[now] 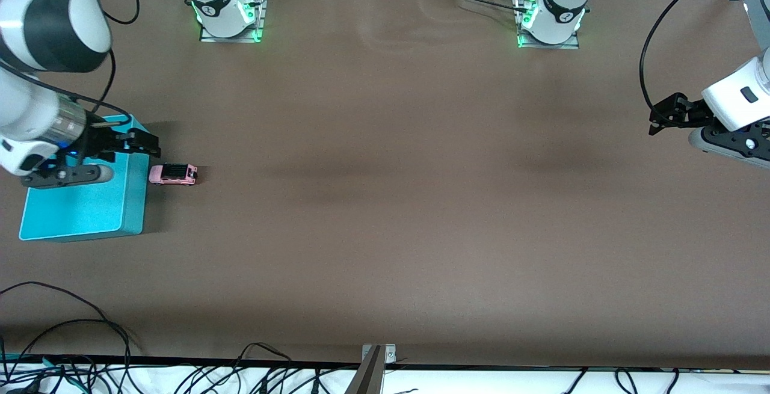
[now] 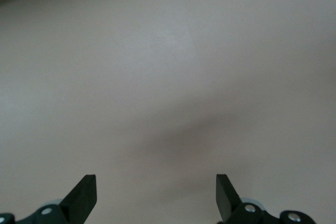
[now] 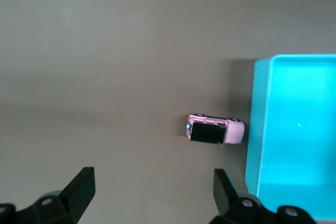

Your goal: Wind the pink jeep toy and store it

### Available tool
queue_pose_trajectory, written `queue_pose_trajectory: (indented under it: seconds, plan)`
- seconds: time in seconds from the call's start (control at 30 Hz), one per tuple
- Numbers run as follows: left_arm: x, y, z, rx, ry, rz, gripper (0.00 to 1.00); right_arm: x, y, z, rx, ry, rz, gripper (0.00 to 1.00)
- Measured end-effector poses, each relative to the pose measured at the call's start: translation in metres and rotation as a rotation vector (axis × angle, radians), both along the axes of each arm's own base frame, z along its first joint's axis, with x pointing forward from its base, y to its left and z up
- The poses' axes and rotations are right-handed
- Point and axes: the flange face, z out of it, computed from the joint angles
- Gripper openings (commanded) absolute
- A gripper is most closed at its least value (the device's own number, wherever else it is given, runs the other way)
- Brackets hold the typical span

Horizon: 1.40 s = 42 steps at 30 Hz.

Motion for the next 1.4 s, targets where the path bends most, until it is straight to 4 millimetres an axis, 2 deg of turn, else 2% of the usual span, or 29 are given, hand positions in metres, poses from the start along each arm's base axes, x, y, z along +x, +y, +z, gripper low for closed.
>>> queue_pose_trajectory:
  seconds: [0.27, 0.63, 0.9, 0.93, 0.97, 1.2, 1.4]
  plan:
    - [0.0, 0.0, 0.0, 0.002, -0.003, 0.054, 1.0, -0.015, -0.003, -0.059, 0.012, -0.003, 0.176, 1.0]
    - [-0.006, -0.016, 0.008, -0.017, -0.007, 0.134, 1.0, -0.044, -0.019, -0.125, 0.021, -0.048, 0.474, 1.0]
    - [-0.011, -0.016, 0.015, -0.028, -0.007, 0.148, 1.0, -0.072, -0.043, -0.17, 0.032, -0.042, 0.701, 1.0]
    - [-0.013, -0.017, 0.016, -0.027, -0.007, 0.151, 1.0, -0.074, -0.048, -0.173, 0.035, -0.038, 0.737, 1.0]
    - [-0.02, -0.018, 0.018, -0.025, -0.006, 0.157, 1.0, -0.078, -0.062, -0.182, 0.044, -0.03, 0.834, 1.0]
    - [-0.029, -0.017, 0.017, -0.026, 0.001, 0.165, 1.0, -0.077, -0.065, -0.189, 0.05, -0.036, 0.973, 1.0]
    - [-0.045, -0.018, 0.016, -0.035, 0.01, 0.194, 1.0, -0.071, -0.067, -0.214, 0.047, -0.062, 1.179, 1.0]
